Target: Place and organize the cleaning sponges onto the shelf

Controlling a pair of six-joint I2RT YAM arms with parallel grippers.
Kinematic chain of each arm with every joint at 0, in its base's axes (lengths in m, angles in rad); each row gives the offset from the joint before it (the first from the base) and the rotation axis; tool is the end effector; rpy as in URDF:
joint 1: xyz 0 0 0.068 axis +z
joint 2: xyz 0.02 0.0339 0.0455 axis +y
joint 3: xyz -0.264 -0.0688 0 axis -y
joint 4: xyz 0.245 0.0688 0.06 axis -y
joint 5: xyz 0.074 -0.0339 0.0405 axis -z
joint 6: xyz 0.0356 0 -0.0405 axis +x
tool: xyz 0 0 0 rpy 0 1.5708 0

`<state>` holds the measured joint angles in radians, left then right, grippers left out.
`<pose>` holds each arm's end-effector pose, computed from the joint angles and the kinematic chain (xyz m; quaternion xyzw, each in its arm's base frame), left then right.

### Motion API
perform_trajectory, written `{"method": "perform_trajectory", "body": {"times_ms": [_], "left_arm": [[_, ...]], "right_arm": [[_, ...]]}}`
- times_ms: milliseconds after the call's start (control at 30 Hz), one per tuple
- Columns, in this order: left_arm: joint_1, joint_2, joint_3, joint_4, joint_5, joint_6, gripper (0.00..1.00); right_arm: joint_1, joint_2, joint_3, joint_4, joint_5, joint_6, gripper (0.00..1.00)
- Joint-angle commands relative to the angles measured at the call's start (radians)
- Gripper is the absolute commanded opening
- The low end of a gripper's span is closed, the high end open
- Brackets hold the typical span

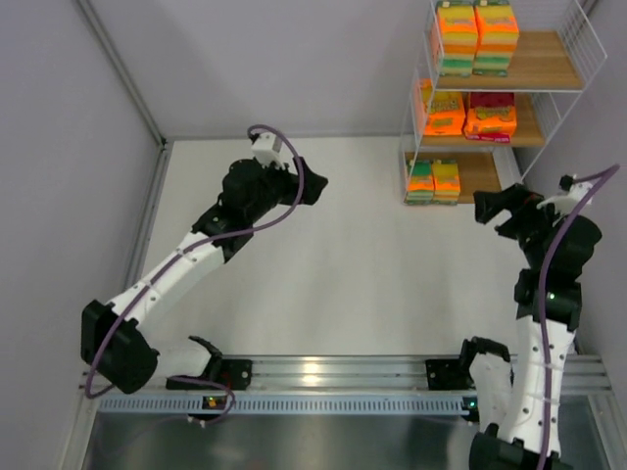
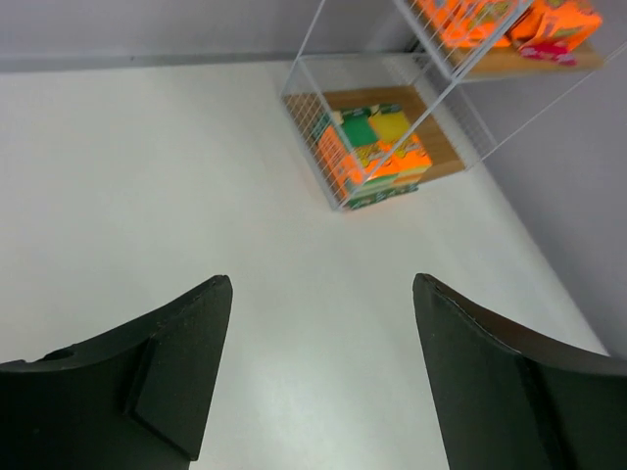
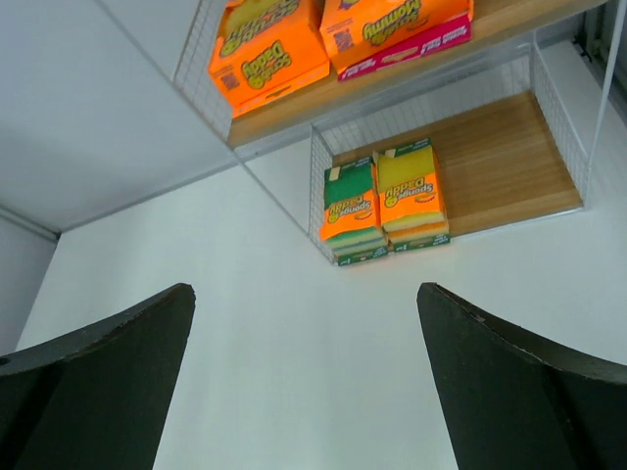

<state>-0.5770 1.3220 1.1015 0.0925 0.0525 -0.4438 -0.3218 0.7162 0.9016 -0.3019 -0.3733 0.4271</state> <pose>0.2637 -0.1739 0.3603 0.0673 0.7478 -0.3397 0.5664 0.1531 -0.0373 0.3785 0.1537 0.7284 0.1728 0.6450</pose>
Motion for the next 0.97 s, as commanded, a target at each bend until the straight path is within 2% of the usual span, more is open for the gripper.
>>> {"method": "perform_trajectory", "body": {"times_ms": [0,200,467,633,933], "left_arm": [[0.054,-0.102,-0.012,-0.316,0.076,0.031,0.83],[0.123,-0.299,-0.170,-0.401,0.130,0.054,0.89],[0.124,-0.518,-0.337,-0.399,0.054,0.062,0.90],[0.124,-0.552,-0.339,-0.399,0.026,0.079,0.90],[0.124,-0.549,-0.345,-0.401,0.018,0.083,0.90]], "right_arm": [[0.015,-0.147,-0.111,-0.005,-0.058,-0.068,0.99],[0.015,-0.385,-0.259,0.084,-0.182,-0.014,0.99],[0.015,-0.610,-0.397,-0.029,-0.139,-0.008,0.99],[0.016,-0.643,-0.443,-0.020,-0.150,0.015,1.00],[0.030,-0.640,-0.411,-0.042,-0.125,-0.014,1.00]]}}
